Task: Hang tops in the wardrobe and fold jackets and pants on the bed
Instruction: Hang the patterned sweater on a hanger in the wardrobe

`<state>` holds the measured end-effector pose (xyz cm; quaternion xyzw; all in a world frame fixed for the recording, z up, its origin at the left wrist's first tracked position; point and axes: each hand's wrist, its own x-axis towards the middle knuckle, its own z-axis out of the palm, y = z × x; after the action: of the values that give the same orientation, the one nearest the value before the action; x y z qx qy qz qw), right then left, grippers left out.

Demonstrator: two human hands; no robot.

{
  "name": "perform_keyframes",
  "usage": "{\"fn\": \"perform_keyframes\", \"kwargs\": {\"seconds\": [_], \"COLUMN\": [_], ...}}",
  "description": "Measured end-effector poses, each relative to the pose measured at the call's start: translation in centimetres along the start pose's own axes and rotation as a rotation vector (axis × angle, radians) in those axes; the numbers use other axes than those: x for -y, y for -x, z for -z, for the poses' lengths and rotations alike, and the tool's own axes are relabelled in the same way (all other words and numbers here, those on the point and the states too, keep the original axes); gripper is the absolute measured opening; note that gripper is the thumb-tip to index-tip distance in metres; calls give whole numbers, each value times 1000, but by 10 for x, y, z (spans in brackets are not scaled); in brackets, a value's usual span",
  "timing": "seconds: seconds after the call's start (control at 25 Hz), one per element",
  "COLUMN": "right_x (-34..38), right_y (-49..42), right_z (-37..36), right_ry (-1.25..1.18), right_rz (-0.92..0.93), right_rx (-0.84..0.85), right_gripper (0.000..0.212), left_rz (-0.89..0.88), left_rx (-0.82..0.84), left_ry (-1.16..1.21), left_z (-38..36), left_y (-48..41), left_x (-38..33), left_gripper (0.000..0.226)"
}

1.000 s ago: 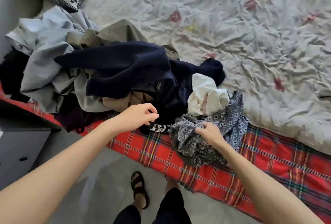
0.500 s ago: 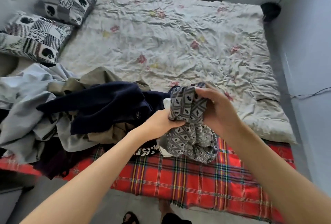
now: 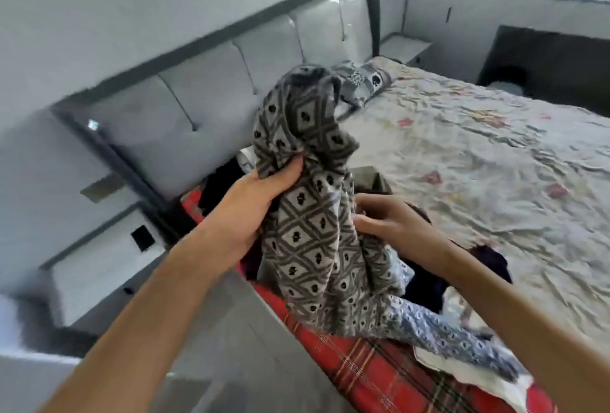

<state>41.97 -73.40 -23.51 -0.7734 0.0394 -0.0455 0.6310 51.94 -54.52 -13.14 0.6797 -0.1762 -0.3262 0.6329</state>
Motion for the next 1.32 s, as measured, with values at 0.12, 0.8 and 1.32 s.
{"fn": "perform_keyframes", "kwargs": {"seconds": [0.12,0.8,1.32], "right_x": [30,225,356], "right_y": [-34,-77,40], "right_z": [-67,-490,-714], "right_ry": [120,-127,-306], "right_rz": [108,656,1007], "right_rx": [13,982,1216], "right_gripper": [50,56,18], "left_rz": [-54,3,253], "left_rx": [-191,-1093,-1974], "left_ry": [-63,-420,-483], "left_z": [71,310,254], "left_y": [52,421,644], "left_x": [-15,-1,5], "left_gripper": [19,65,36]}}
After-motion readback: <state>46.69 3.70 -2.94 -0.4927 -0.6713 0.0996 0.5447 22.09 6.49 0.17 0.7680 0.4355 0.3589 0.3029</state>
